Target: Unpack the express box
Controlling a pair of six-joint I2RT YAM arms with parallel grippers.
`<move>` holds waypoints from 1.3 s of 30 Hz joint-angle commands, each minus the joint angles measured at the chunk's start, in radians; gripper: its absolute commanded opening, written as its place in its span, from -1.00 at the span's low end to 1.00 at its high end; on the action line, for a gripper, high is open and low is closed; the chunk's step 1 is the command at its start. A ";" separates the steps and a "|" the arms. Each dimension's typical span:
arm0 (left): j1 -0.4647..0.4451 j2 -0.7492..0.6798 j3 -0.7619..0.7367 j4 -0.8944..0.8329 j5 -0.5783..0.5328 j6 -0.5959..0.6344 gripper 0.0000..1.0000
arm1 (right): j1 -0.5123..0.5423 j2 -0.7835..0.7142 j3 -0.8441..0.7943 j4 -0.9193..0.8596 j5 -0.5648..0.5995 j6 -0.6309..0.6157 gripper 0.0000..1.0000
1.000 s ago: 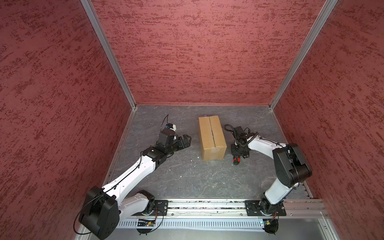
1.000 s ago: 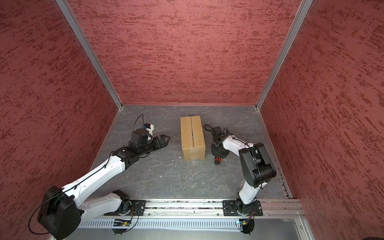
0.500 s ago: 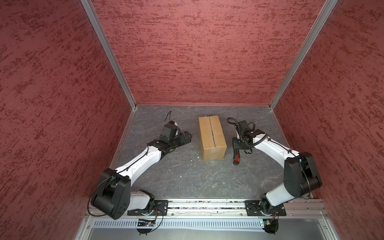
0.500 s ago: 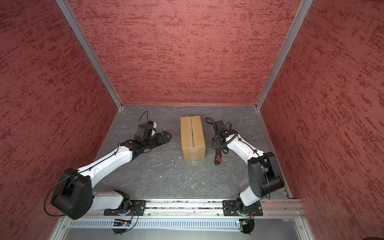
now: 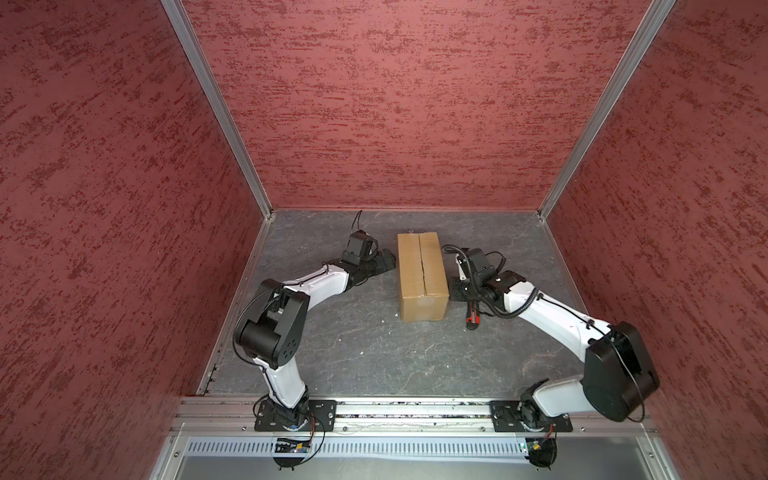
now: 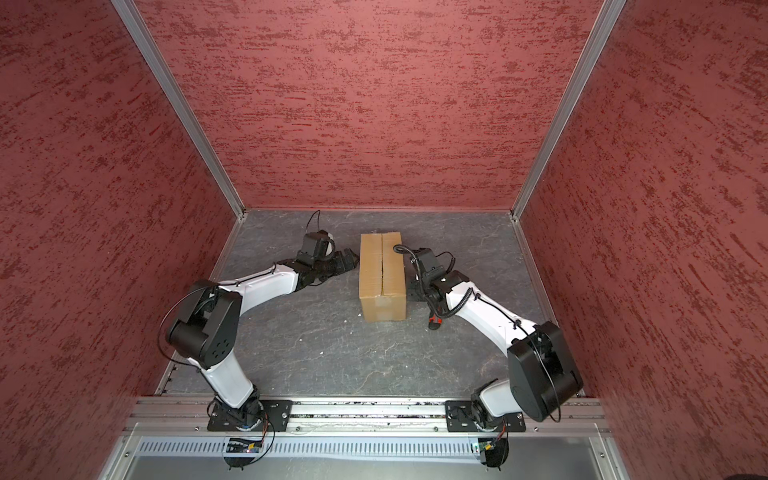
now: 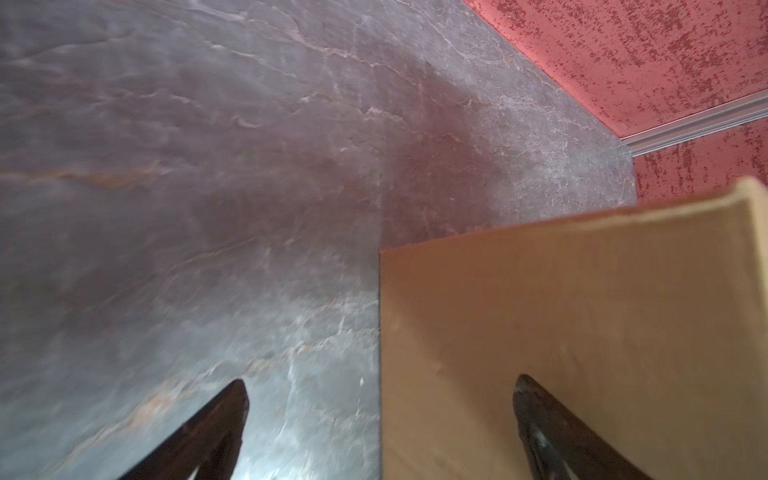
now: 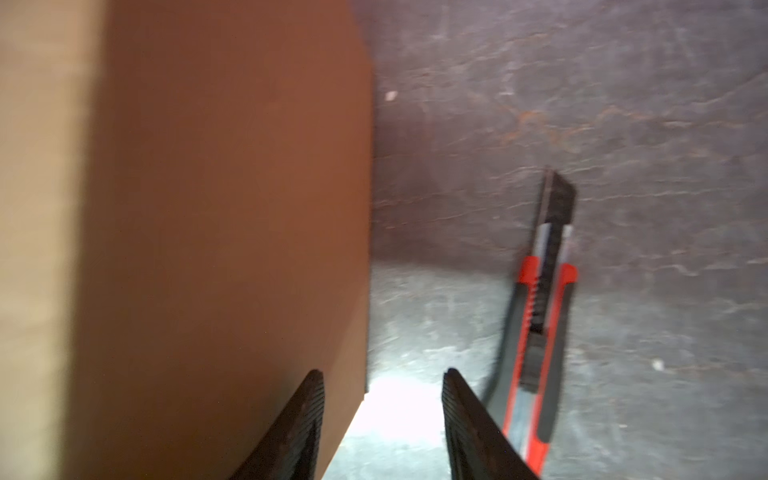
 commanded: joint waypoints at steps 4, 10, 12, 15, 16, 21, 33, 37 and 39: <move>-0.017 0.076 0.125 0.004 0.043 0.025 1.00 | 0.158 -0.016 -0.010 0.132 0.032 0.152 -0.04; 0.013 0.078 0.181 -0.057 0.038 0.072 1.00 | 0.309 0.016 0.000 0.157 0.076 0.234 -0.04; 0.045 0.058 0.184 -0.076 0.036 0.091 1.00 | 0.329 -0.021 -0.036 0.145 0.098 0.272 -0.05; 0.102 0.032 0.190 -0.102 0.040 0.115 1.00 | 0.331 -0.111 -0.093 0.101 0.129 0.301 -0.06; 0.121 0.022 0.190 -0.109 0.041 0.121 0.99 | 0.331 -0.139 -0.102 0.076 0.142 0.302 -0.06; 0.204 -0.067 0.177 -0.163 0.036 0.149 0.99 | 0.302 -0.269 -0.082 -0.082 0.235 0.265 -0.01; 0.175 -0.479 -0.044 -0.359 -0.069 0.151 0.99 | -0.061 -0.174 0.185 -0.124 0.194 -0.023 -0.04; 0.116 -0.625 -0.111 -0.467 -0.137 0.147 1.00 | -0.175 -0.056 0.280 -0.070 0.120 -0.101 -0.04; 0.074 -0.685 -0.146 -0.507 -0.163 0.130 1.00 | -0.216 0.018 0.318 -0.031 0.086 -0.137 -0.04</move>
